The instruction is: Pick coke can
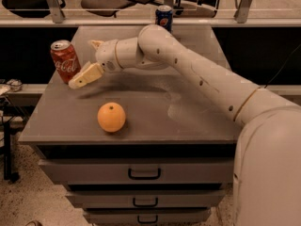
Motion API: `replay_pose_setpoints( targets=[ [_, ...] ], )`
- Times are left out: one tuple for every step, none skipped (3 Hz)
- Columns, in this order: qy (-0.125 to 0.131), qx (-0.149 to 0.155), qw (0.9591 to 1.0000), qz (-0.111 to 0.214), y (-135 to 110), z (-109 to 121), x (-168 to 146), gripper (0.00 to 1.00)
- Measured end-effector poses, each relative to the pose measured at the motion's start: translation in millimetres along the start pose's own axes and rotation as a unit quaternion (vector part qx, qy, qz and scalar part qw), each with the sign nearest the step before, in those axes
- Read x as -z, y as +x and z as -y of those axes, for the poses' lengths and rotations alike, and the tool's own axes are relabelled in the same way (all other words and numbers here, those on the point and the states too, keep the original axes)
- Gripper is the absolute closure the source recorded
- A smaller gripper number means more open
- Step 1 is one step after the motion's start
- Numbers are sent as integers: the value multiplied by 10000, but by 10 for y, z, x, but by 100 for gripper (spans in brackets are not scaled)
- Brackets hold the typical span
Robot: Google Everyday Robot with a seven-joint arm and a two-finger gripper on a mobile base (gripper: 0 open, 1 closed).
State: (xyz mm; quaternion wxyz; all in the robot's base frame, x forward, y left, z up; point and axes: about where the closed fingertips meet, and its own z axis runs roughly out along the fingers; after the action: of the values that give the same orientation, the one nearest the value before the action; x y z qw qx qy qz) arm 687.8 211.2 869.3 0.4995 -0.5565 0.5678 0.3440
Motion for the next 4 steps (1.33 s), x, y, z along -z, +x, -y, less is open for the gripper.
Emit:
replay_pose_setpoints(
  targets=[
    [-70,-107,9996,256,-120,-62,-224,14],
    [-58,-148,9993,337,-171,-110,-335,37],
    [44,-168,9993,336,-172,-114,-330,61],
    [243,-1,9987,450,-286,-61,-170,85]
  ],
)
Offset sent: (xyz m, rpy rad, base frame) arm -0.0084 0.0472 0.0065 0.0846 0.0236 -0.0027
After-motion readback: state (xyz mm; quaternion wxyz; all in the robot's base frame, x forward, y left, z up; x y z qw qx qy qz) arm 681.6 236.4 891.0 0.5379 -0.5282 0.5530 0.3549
